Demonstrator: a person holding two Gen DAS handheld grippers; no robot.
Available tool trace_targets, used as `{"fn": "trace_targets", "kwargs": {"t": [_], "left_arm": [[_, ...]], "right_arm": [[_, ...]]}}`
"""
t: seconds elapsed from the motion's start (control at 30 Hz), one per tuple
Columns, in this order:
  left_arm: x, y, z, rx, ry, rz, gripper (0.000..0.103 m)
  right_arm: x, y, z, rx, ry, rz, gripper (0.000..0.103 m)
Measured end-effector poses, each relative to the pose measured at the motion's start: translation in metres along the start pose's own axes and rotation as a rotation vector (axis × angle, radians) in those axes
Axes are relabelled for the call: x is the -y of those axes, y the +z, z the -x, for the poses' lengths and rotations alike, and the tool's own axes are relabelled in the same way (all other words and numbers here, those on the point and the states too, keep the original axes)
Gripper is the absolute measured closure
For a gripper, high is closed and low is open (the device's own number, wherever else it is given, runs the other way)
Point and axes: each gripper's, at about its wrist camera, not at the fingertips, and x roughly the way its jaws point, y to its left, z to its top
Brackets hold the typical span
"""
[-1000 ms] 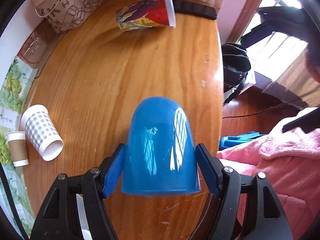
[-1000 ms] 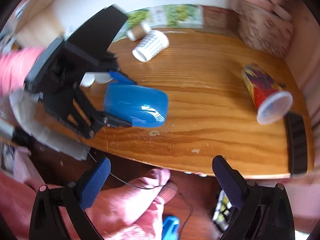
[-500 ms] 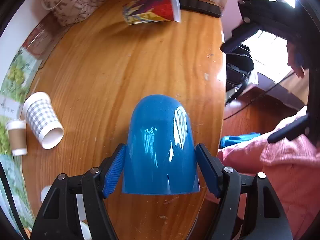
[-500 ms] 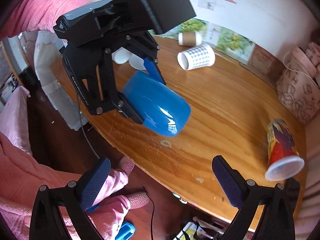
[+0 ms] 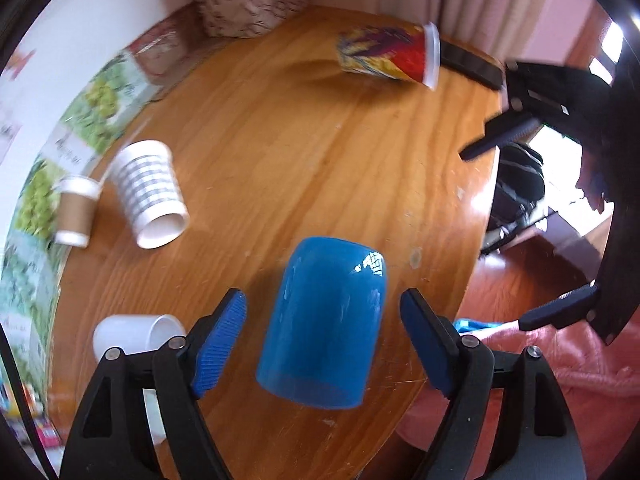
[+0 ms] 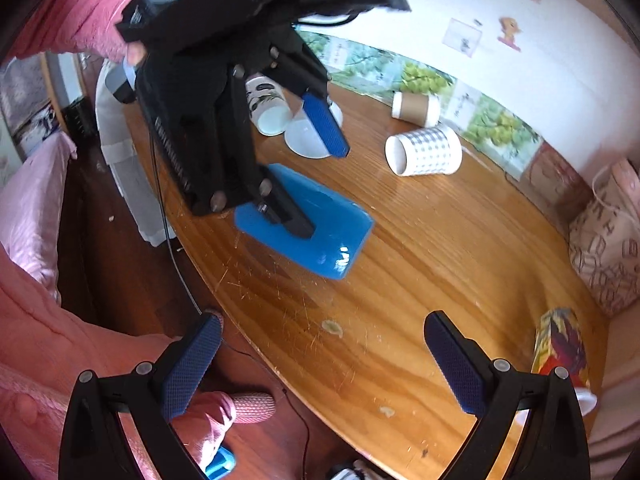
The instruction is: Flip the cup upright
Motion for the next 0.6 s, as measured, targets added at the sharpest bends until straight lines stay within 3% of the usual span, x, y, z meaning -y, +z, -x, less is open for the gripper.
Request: {"fn": "trace_targets", "kwargs": {"t": [0.33, 0.6], "left_arm": [[-0.036, -0.035, 0.036, 0.114, 0.124, 0.343, 0.021], [-0.058, -0.077, 0.061, 0.184, 0.169, 0.658, 0.021]], "right_arm": [[-0.02, 0.017, -0.012, 0.031, -0.012, 0.185, 0.001], [-0.028, 0.035, -0.024, 0.049, 0.014, 0.304, 0.001]]}}
